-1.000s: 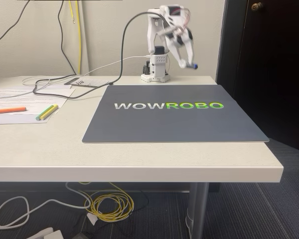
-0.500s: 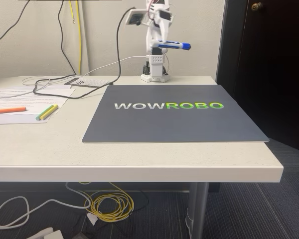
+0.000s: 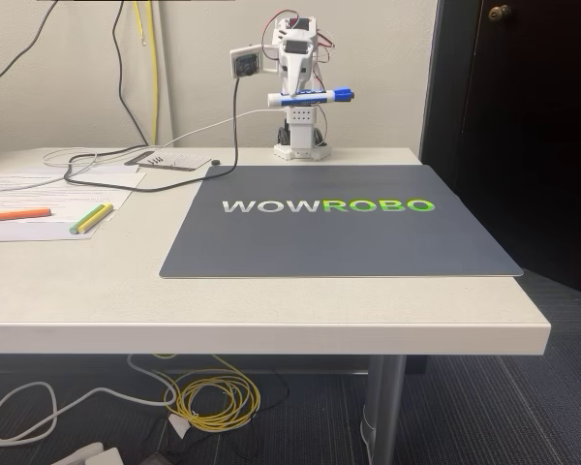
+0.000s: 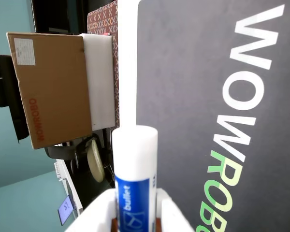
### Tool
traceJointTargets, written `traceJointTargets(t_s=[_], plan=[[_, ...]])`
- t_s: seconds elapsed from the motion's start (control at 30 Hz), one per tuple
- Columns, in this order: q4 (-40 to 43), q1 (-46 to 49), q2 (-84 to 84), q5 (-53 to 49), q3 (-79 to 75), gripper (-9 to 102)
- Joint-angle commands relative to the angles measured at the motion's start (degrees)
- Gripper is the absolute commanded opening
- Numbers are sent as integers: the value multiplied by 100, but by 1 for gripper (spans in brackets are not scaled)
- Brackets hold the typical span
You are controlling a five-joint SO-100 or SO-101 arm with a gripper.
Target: Pick up the blue marker.
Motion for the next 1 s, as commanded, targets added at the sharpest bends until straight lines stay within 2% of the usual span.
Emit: traceJointTargets(t_s=[0.0,0.97], plan=[[-141,35,202,149,44,8],[-18,-264,545,246,185,8]])
